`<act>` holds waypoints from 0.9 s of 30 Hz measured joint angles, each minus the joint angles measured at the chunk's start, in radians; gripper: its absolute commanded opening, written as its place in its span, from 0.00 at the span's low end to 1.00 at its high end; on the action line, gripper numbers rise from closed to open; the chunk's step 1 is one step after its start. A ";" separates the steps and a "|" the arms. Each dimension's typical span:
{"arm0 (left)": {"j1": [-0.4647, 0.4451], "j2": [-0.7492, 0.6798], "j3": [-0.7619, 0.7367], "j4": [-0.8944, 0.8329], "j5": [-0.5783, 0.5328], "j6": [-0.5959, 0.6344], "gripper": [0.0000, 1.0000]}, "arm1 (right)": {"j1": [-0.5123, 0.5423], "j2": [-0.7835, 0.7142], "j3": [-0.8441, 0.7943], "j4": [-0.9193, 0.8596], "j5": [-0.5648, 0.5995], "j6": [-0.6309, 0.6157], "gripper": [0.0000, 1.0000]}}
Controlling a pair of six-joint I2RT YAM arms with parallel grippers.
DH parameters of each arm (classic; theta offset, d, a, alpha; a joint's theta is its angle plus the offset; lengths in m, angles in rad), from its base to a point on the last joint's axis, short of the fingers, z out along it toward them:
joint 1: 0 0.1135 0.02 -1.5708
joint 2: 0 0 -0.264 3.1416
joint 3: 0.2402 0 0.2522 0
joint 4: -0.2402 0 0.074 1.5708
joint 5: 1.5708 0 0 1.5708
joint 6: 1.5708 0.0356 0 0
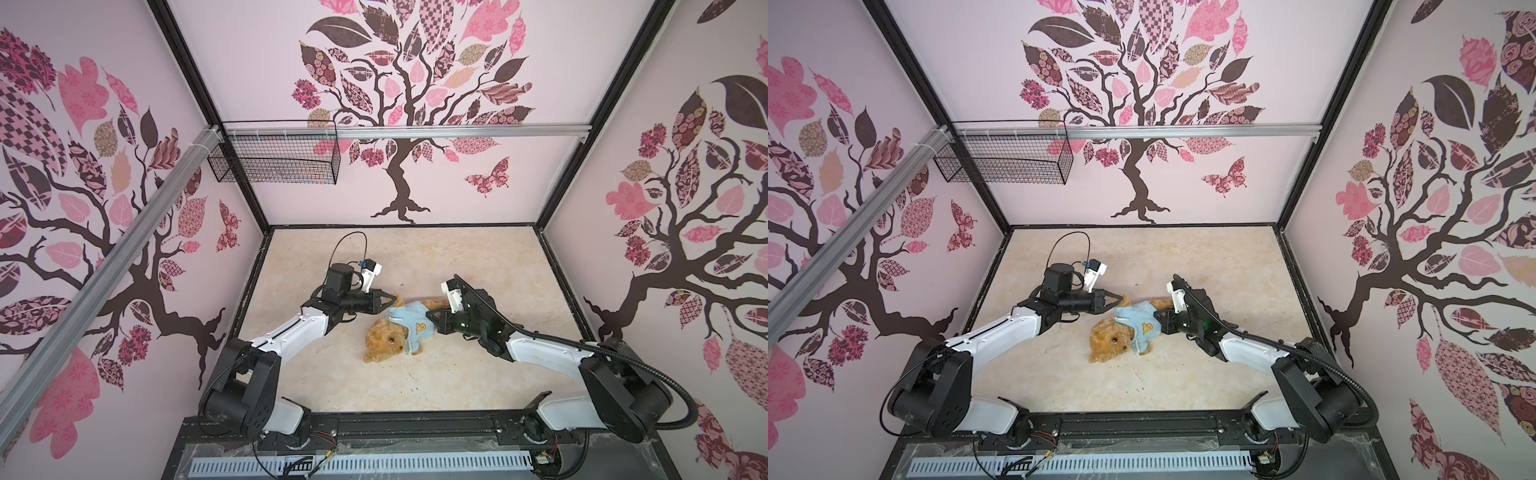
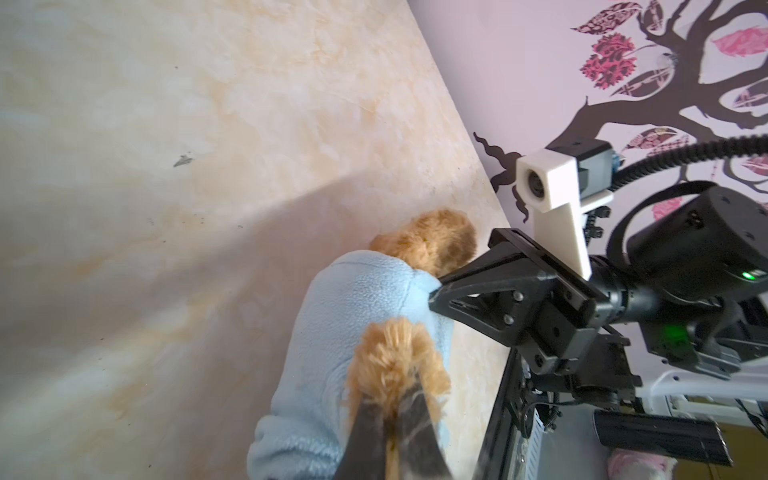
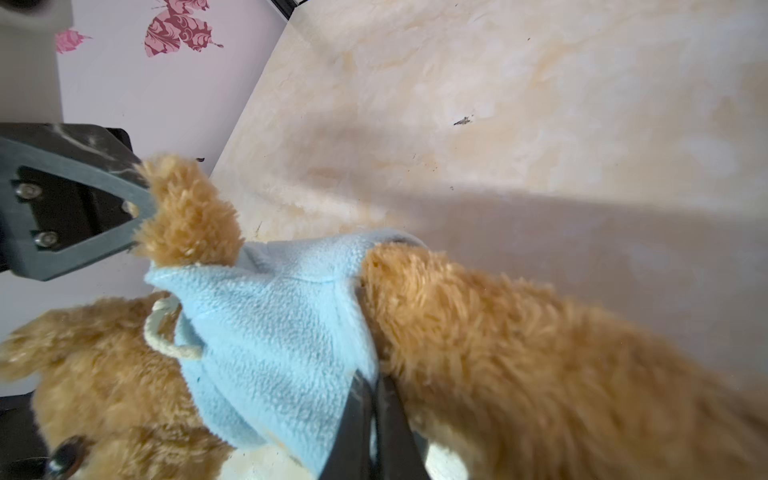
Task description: Dress the teddy bear
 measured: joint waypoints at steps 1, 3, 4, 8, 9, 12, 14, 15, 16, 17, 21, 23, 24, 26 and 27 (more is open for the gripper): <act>0.000 0.003 0.000 -0.004 -0.014 -0.003 0.13 | 0.000 0.000 0.000 0.004 0.000 0.019 0.00; 0.000 0.007 0.000 -0.013 -0.047 -0.008 0.25 | 0.000 0.000 0.000 0.015 0.002 0.051 0.00; 0.002 0.007 0.000 -0.023 -0.066 -0.009 0.32 | 0.000 0.002 0.000 0.020 0.004 0.063 0.00; 0.011 -0.015 0.001 -0.086 -0.135 0.010 0.56 | -0.006 0.033 0.004 0.022 0.013 0.090 0.00; 0.013 -0.032 0.000 -0.106 -0.154 0.021 0.59 | -0.007 0.044 0.006 0.022 0.012 0.093 0.00; 0.013 -0.145 -0.016 -0.169 -0.204 0.043 0.68 | -0.009 0.068 0.010 0.027 0.013 0.101 0.00; 0.013 -0.246 -0.057 -0.185 -0.227 0.052 0.77 | -0.010 0.077 0.011 0.037 0.012 0.103 0.00; 0.013 -0.291 -0.082 -0.190 -0.234 0.054 0.81 | -0.010 0.080 0.012 0.040 0.012 0.103 0.00; 0.012 -0.332 -0.111 -0.198 -0.245 0.051 0.85 | -0.010 0.083 0.014 0.042 0.011 0.103 0.00; 0.011 -0.364 -0.138 -0.207 -0.254 0.046 0.87 | -0.010 0.086 0.018 0.044 0.011 0.103 0.00; 0.010 -0.401 -0.214 -0.223 -0.266 -0.003 0.86 | -0.010 0.095 0.023 0.051 0.011 0.103 0.00; 0.009 -0.381 -0.229 -0.219 -0.263 -0.042 0.81 | -0.010 0.096 0.023 0.052 0.010 0.103 0.00; 0.010 -0.366 -0.232 -0.213 -0.258 -0.063 0.77 | -0.010 0.096 0.024 0.052 0.008 0.103 0.00; 0.010 -0.339 -0.250 -0.175 -0.247 -0.116 0.69 | -0.010 0.096 0.023 0.052 0.006 0.103 0.00; 0.009 -0.332 -0.262 -0.159 -0.243 -0.140 0.65 | -0.011 0.096 0.023 0.052 0.006 0.103 0.00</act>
